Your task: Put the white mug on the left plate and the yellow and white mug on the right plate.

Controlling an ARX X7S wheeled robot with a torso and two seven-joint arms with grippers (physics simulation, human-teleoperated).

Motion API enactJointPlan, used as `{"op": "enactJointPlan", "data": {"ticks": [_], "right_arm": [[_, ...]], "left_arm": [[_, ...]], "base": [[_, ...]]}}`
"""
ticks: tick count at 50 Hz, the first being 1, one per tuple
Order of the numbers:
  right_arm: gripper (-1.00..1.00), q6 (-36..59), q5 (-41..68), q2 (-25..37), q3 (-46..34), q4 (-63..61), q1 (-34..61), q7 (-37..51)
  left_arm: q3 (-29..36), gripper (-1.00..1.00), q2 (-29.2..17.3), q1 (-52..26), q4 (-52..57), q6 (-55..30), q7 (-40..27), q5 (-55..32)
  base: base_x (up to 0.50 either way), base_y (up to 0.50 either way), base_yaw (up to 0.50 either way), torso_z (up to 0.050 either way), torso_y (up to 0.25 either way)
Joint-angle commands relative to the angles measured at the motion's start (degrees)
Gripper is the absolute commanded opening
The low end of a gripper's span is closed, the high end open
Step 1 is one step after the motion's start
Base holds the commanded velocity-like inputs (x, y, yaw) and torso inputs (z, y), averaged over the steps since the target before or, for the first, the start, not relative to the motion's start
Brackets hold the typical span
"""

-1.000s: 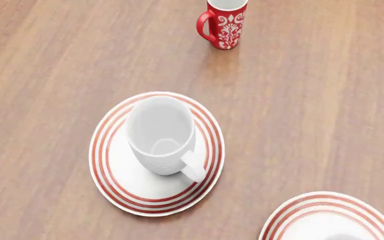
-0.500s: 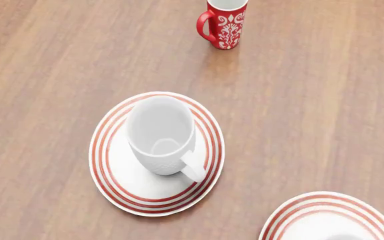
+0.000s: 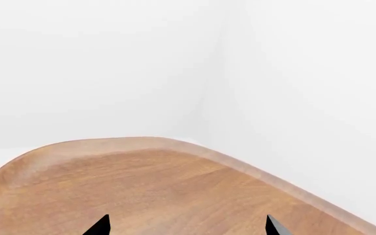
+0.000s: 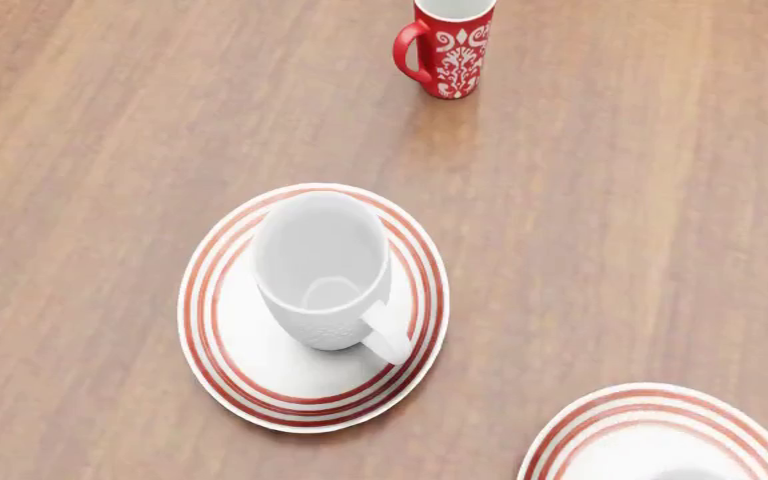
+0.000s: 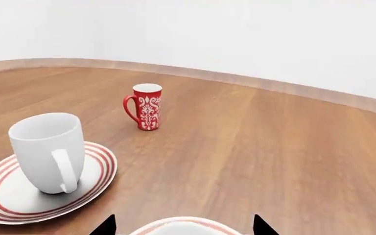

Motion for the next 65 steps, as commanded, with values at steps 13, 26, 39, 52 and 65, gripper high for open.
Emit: {"op": "enactJointPlan", "data": {"ticks": [13,26,39,52,65], "right_arm": [[1.0,11.0,1.7,5.5,-2.9,-2.5,10.7,6.7],[1.0,23.4,3.1,11.5,-5.1,-4.8,22.1,13.2],[1.0,27.3,4.0,13.5,-6.4,-1.5,30.3,15.5],[1.0,30.8,5.9,13.1,-6.2,-5.5,34.9,20.4],[1.0,39.7,11.9,16.9,-2.6,-19.1,35.3,27.2]], "left_arm": [[0.9,1.0,0.1,-0.4,-1.3,0.7,0.8,0.8],[1.1,1.0,0.1,-0.8,-2.4,1.1,1.4,0.6],[4.0,1.0,0.9,-0.6,-3.7,2.1,3.5,3.3],[7.6,1.0,-3.5,-6.2,-9.0,0.0,9.7,5.0],[7.1,1.0,-8.2,-11.9,-7.8,-3.1,11.9,2.3]], "base": [[0.0,0.0,0.0,0.0,0.0],[0.0,0.0,0.0,0.0,0.0],[0.0,0.0,0.0,0.0,0.0],[0.0,0.0,0.0,0.0,0.0],[0.0,0.0,0.0,0.0,0.0]]}}
